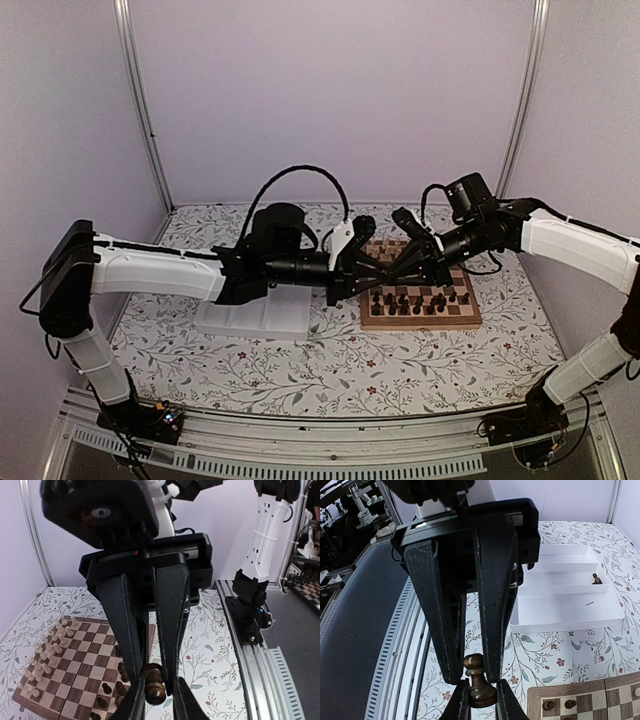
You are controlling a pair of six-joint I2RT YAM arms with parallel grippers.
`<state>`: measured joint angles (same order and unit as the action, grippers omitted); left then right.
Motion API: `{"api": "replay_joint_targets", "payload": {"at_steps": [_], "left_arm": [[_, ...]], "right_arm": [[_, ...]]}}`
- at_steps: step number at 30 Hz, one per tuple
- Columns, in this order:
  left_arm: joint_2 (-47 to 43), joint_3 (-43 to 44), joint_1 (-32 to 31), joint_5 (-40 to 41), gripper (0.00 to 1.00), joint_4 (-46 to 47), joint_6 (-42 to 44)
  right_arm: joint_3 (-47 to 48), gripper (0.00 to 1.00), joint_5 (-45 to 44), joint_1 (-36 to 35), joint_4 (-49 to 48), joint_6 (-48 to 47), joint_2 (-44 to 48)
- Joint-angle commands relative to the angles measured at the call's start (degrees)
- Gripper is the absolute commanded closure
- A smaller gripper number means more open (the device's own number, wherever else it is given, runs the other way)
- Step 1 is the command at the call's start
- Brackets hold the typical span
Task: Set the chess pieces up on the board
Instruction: Place the chess piece on the chessboard.
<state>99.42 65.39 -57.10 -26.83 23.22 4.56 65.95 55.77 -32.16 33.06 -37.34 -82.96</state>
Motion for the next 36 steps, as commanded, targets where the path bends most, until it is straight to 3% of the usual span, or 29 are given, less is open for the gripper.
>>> {"api": "replay_joint_targets", "payload": {"at_steps": [1, 6, 10, 14, 18, 22, 28, 36], "left_arm": [[1.5, 2.3, 1.1, -2.6, 0.84, 1.6, -2.3], [2.4, 3.7, 1.8, -3.0, 0.94, 0.5, -3.0], [3.4, 5.8, 3.0, -1.5, 0.96, -2.8, -2.7], [8.0, 15.3, 5.1, 1.3, 0.95, -16.5, -0.5], [19.1, 30.4, 6.5, 4.0, 0.95, -35.5, 1.3], [28.3, 42.4, 6.7, 6.8, 0.95, -46.7, 2.3], [37.3, 54.1, 6.7, 11.2, 0.95, -55.2, 2.1], [41.1, 56.5, 6.9, 13.7, 0.91, -56.3, 0.8]], "right_arm": [[-0.6, 0.89, -0.7, 0.1, 0.4, -0.7, 1.3], [-0.6, 0.88, -1.1, 0.1, 0.4, -0.7, 1.4], [-1.5, 0.68, -6.5, 0.5, 1.1, -0.7, 2.3], [-4.9, 0.58, -11.1, 8.2, 2.3, -3.4, 4.5], [-5.5, 0.54, -14.2, 17.7, 2.7, -6.2, 7.0], [-5.9, 0.51, -18.7, 22.7, 0.1, -4.3, 8.3], [-7.5, 0.51, -24.9, 23.9, -3.9, 1.2, 8.1], [-7.5, 0.50, -21.2, 23.9, -4.4, 0.6, 6.1]]}}
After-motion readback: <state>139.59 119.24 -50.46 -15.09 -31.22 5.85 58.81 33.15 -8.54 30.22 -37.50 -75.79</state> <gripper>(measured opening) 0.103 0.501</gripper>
